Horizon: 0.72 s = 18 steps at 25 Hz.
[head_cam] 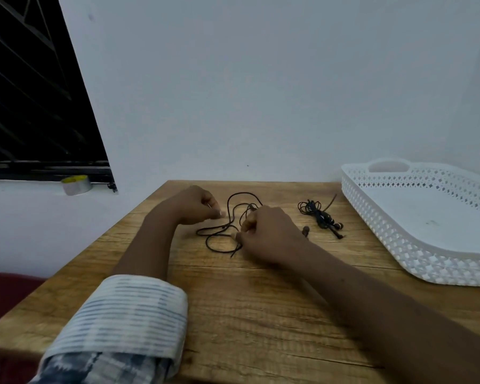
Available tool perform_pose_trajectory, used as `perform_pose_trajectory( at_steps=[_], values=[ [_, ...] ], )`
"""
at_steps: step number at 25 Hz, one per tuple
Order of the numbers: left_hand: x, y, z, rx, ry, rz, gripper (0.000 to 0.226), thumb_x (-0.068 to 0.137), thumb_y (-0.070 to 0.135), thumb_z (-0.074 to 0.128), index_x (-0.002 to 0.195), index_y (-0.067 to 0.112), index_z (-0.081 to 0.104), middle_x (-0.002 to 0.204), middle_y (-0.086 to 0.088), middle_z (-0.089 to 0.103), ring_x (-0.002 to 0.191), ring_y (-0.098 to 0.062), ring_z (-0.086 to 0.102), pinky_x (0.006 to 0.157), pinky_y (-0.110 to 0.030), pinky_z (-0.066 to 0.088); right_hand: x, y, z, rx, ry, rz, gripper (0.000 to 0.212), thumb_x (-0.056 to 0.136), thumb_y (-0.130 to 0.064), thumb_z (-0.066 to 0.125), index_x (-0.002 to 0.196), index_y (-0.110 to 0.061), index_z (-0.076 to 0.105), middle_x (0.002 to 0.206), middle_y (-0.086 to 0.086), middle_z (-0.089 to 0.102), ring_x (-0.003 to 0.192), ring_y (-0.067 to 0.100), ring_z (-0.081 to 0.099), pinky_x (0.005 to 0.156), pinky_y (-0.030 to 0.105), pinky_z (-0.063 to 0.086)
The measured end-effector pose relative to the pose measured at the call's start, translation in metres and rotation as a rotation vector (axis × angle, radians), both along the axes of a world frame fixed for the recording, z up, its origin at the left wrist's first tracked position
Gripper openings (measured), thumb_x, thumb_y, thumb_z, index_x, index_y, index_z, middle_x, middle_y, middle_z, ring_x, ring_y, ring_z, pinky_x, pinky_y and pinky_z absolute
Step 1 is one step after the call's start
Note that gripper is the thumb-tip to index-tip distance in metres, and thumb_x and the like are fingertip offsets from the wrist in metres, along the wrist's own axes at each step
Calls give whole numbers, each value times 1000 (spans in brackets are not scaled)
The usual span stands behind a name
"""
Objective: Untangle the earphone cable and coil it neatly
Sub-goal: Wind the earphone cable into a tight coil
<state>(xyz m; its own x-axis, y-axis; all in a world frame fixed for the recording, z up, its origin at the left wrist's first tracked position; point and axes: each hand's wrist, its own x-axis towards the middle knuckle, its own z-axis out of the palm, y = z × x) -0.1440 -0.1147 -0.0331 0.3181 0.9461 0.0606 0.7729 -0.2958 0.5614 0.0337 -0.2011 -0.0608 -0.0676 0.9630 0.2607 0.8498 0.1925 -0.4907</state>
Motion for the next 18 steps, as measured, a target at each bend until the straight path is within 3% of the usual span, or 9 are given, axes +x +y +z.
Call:
perform_pose_trajectory(
  at_steps=[3, 6, 10, 12, 14, 16, 18],
  values=[
    [-2, -4, 2, -146, 170, -22, 21, 76, 35, 81, 88, 19, 76, 74, 6, 66, 73, -11, 58, 69, -27, 47, 1, 3, -3, -73, 1, -10, 16, 81, -32, 71, 81, -17, 76, 80, 0, 73, 78, 16, 67, 74, 32, 58],
    [2, -7, 3, -187, 195, -37, 9, 78, 32, 80, 83, 26, 76, 79, 9, 67, 77, -10, 56, 67, -26, 43, -3, 5, -4, -78, -14, -33, 14, 81, -26, 68, 82, -15, 76, 82, 2, 73, 78, 17, 67, 75, 36, 60],
    [6, -4, 1, -185, 200, -36, 7, 80, 24, 76, 74, 28, 77, 87, 10, 73, 89, -11, 60, 81, -31, 49, -1, 6, -4, -107, 49, -40, 18, 79, -26, 68, 82, -11, 78, 82, 5, 76, 78, 18, 69, 76, 37, 60],
    [10, -3, 0, -143, 245, -8, 5, 77, 27, 77, 79, 22, 79, 95, 5, 75, 98, -16, 63, 92, -39, 51, -1, 4, -4, -111, 71, -42, 21, 79, -26, 68, 77, -5, 75, 77, 6, 75, 75, 20, 69, 74, 38, 60],
    [12, -3, 0, -125, 339, 14, 19, 80, 29, 73, 91, 15, 77, 101, -2, 74, 101, -22, 63, 94, -43, 52, 0, 2, 2, -146, 85, -37, 23, 81, -24, 67, 73, -2, 69, 68, 7, 68, 69, 23, 65, 72, 40, 57],
    [12, -3, 1, -99, 355, 16, 21, 90, 27, 62, 97, 10, 73, 99, -7, 71, 96, -25, 63, 89, -40, 51, 13, -3, 20, -262, 89, -22, 21, 84, -24, 66, 80, -3, 66, 66, 7, 61, 64, 23, 61, 71, 39, 57],
    [9, -5, 5, -7, 242, 41, 19, 98, 21, 52, 95, 11, 67, 90, -5, 66, 84, -19, 58, 77, -34, 45, 35, -9, 42, -371, -99, -19, 26, 84, -27, 68, 86, -1, 68, 71, 9, 66, 64, 22, 64, 73, 41, 59]
  ],
)
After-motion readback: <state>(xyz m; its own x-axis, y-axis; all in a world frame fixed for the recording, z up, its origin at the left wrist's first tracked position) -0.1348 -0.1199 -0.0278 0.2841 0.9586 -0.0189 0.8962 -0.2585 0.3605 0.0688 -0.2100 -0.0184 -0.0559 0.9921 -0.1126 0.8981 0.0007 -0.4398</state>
